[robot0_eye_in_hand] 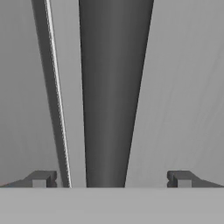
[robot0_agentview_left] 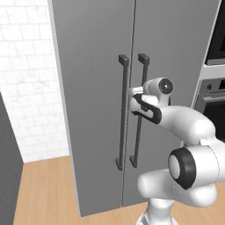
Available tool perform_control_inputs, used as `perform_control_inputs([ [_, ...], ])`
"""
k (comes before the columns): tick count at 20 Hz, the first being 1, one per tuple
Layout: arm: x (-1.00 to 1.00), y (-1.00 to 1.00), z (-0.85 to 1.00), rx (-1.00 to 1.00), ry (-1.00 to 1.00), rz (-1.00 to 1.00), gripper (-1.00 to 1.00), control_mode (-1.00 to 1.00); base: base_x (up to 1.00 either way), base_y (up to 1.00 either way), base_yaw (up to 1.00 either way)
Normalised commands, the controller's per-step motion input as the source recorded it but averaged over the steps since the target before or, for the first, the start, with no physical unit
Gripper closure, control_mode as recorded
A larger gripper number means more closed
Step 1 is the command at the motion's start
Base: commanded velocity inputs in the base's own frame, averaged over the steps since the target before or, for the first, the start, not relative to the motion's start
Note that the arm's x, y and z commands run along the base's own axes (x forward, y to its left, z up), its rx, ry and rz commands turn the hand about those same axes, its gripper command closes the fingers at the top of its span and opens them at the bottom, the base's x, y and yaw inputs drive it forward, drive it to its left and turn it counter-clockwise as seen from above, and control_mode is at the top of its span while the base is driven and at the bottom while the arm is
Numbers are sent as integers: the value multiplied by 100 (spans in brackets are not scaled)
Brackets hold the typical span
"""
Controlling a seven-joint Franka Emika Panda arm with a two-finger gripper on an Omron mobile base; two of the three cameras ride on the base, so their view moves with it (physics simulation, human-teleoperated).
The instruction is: Take the strawberry from the fridge and place it on top of the pancake, located on the dining counter.
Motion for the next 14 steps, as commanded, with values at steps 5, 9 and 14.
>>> perform_control_inputs([
  [5,24,0,0,0,0,0,-100,-100,0,0,0],
  [9,1,0,0,0,0,0,100,-100,0,0,0],
  [14,-42,-14,1,0,5,-7,100,-100,0,0,0],
])
